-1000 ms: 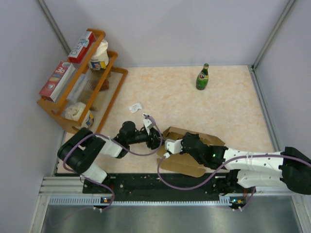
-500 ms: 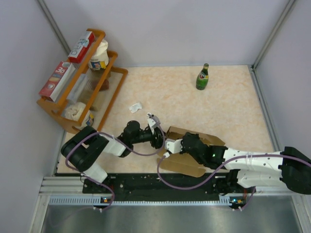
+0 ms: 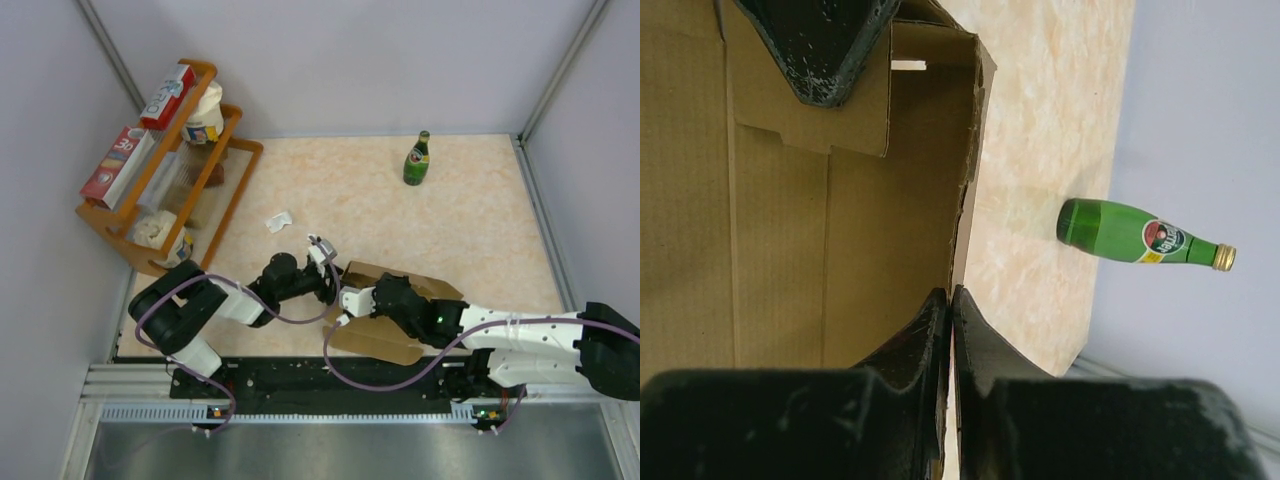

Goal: Fold the paper box

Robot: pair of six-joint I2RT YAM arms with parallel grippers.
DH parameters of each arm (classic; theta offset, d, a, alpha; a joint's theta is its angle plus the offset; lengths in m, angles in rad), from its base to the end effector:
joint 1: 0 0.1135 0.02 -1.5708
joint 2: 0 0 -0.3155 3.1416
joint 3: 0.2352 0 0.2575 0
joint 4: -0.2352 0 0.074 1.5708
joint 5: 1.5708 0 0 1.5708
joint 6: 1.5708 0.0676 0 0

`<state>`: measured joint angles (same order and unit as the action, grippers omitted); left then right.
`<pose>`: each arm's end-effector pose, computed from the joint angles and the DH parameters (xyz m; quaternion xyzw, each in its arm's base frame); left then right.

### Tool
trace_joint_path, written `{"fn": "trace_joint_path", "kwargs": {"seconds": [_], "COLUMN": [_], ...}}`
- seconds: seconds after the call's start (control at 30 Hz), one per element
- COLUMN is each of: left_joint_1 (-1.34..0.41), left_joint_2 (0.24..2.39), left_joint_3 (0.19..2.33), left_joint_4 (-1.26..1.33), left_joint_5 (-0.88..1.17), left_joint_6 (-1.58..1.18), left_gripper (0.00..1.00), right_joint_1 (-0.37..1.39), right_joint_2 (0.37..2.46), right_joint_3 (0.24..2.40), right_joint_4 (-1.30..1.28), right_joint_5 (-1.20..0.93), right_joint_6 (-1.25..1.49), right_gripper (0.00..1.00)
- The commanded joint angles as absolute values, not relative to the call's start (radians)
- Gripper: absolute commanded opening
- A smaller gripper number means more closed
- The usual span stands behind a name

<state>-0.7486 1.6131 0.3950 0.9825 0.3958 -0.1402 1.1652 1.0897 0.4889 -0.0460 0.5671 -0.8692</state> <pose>0.2085 -0.2292 0.1826 0.3468 0.6982 -0.4004 0.4817 0.1198 0.1869 0.2222 -0.6655 0.5579 -0.1846 0.4602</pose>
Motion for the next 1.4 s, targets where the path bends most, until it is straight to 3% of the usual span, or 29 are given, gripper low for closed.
{"fn": "trace_joint_path", "kwargs": {"seconds": [0.0,0.43,1.17,1.37], "left_joint_1": [-0.778,-0.825,-0.885,-0.908], "left_joint_2": [1.620,1.628,1.598,1.579], "left_joint_3": [0.414,0.408,0.420,0.417], "left_joint_4": [1.017,1.032,0.971,0.947], "left_joint_5": [0.310,0.215,-0.037,-0.055], "left_joint_6": [-0.104,-0.107,-0.114,-0.109], "left_gripper": [0.62,0.51,0.32,0.33], "right_joint_1": [1.184,1.197,1.198,1.197], "right_joint_2": [1.086,1.046,0.985,0.996], "right_joint_3": [0.531,0.538,0.531,0.546], "right_joint_4": [-0.072,-0.069,-0.057,-0.067], "right_joint_5": [0.508,0.437,0.315,0.291], "right_joint_6": [-0.831,-0.787,-0.675,-0.652], "right_gripper": [0.04,0.16,0.24,0.27]}}
